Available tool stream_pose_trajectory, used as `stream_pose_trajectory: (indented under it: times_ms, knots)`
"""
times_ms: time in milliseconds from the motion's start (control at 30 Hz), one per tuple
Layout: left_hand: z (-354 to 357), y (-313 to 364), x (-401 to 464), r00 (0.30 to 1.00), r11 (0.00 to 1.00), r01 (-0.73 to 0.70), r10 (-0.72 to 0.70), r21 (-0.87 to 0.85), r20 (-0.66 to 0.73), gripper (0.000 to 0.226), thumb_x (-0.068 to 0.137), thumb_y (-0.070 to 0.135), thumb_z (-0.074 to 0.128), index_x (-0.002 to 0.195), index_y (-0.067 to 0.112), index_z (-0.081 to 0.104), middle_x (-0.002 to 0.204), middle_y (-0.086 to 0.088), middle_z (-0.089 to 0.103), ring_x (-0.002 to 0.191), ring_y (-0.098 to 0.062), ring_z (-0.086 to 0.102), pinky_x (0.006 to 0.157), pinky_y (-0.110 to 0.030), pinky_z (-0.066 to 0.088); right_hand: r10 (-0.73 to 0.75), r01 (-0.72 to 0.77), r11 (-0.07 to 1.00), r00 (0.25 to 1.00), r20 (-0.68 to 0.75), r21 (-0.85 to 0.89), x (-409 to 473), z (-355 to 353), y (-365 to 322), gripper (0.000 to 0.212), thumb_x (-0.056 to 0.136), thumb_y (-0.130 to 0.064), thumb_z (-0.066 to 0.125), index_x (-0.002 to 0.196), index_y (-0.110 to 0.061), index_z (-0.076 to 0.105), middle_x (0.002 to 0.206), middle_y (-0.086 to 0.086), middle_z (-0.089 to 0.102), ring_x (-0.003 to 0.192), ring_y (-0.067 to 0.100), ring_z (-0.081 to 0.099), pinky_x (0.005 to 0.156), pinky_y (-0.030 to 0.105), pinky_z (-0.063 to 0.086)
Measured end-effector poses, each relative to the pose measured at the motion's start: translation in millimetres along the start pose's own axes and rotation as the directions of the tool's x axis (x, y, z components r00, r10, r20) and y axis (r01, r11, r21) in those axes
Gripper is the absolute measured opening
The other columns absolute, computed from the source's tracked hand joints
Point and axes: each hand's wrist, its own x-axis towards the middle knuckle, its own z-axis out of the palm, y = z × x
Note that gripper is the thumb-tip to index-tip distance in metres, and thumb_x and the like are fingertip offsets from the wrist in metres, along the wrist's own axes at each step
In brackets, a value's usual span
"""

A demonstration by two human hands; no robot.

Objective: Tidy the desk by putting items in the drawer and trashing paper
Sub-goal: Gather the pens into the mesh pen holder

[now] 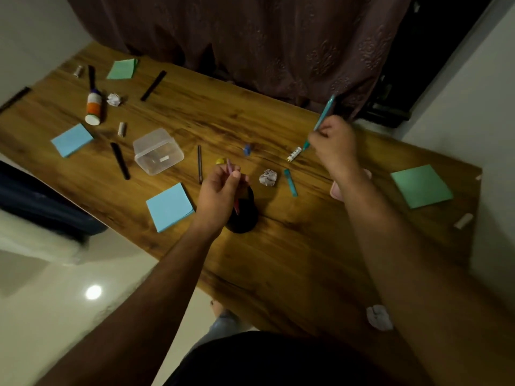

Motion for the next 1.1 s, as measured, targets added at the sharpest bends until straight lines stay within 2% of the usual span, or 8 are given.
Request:
stream_pose_trajectory:
  times_ms: [133,233,300,400,500,667,867,1100]
  knots:
    - [-5.1,-5.8,-6.6,0.997,0.975,-0.067,0.057,0.211,0.056,0.013,0.096,0.015,0.056,0.100,0.027,0.058,0.101,0.004,0.071,0.099,-0.013,0.067,0.087,-0.036,0.053,0.030,-0.053,0.990,0.986,0.166,0.133,-52.1,13.7,-12.0,0.018,0.084,-0.012,0.069,0.098,-0.014,0.058,0.096,0.003,0.071,0.085,0.012,0.069,0.067,0.026,0.056]
    - [-8.6,-2.9,-9.1,0.990,0.926,-0.126,0.093,0.357,0.107,0.022,0.094,0.014,0.060,0.095,0.035,0.059,0.100,0.009,0.070,0.080,-0.008,0.066,0.070,-0.027,0.054,0.042,-0.089,0.984,0.958,0.283,0.155,-81.3,28.3,-17.1,0.023,0.085,-0.009,0.070,0.102,-0.018,0.056,0.098,-0.003,0.070,0.085,0.005,0.067,0.062,0.016,0.049]
    - [-10.2,-1.6,-11.7,0.987,0.899,-0.153,0.118,0.410,0.109,0.016,0.093,0.012,0.060,0.098,0.028,0.063,0.093,0.006,0.069,0.069,-0.014,0.065,0.061,-0.026,0.054,0.017,-0.062,0.991,0.941,0.338,0.122,-91.3,35.9,-19.6,0.023,0.084,-0.012,0.071,0.100,-0.023,0.057,0.100,-0.003,0.071,0.089,0.005,0.068,0.067,0.019,0.051]
    - [-13.3,-2.3,-16.0,0.982,0.875,-0.189,0.158,0.446,0.106,0.015,0.092,0.011,0.061,0.101,0.023,0.064,0.089,0.007,0.070,0.071,-0.009,0.066,0.067,-0.025,0.056,-0.007,-0.022,0.997,0.939,0.344,0.079,-95.8,43.4,-22.9,0.022,0.084,-0.014,0.071,0.101,-0.022,0.059,0.100,-0.001,0.071,0.091,0.009,0.068,0.076,0.031,0.059]
    - [-17.7,-3.3,-22.6,0.982,0.893,-0.187,0.157,0.409,0.108,0.021,0.091,0.012,0.064,0.105,0.026,0.061,0.093,0.010,0.070,0.076,-0.007,0.068,0.072,-0.024,0.057,-0.037,0.024,0.999,0.950,0.311,0.044,-94.3,47.2,-26.4,0.019,0.082,-0.019,0.070,0.099,-0.020,0.062,0.095,-0.002,0.070,0.088,0.012,0.069,0.076,0.041,0.060]
    - [-29.1,-2.5,-33.6,0.984,0.931,-0.174,0.151,0.320,0.097,0.032,0.089,0.009,0.065,0.107,0.033,0.054,0.100,0.012,0.070,0.085,-0.007,0.069,0.079,-0.023,0.057,-0.093,0.077,0.995,0.960,0.264,0.069,-95.3,47.9,-38.3,0.015,0.087,-0.020,0.067,0.100,-0.023,0.061,0.099,-0.003,0.067,0.091,0.013,0.070,0.077,0.040,0.060]
    - [-45.8,-11.7,-41.9,0.987,0.956,-0.160,0.154,0.246,0.044,0.040,0.086,0.004,0.068,0.111,0.032,0.055,0.111,0.010,0.069,0.102,-0.002,0.066,0.081,-0.029,0.058,-0.176,0.234,0.966,0.908,0.381,-0.111,-109.1,58.9,-41.3,0.021,0.085,-0.024,0.068,0.105,-0.019,0.068,0.102,-0.003,0.070,0.095,0.010,0.067,0.082,0.037,0.059]
    - [-54.6,-23.5,-46.0,0.981,0.967,-0.127,0.156,0.221,-0.116,0.031,0.088,0.002,0.065,0.115,0.016,0.060,0.109,0.005,0.070,0.103,0.001,0.065,0.089,-0.021,0.054,-0.284,0.570,0.675,0.787,0.548,-0.469,-126.5,73.1,-51.5,0.024,0.088,-0.025,0.064,0.110,-0.017,0.067,0.108,0.002,0.068,0.099,0.021,0.062,0.071,0.027,0.045]
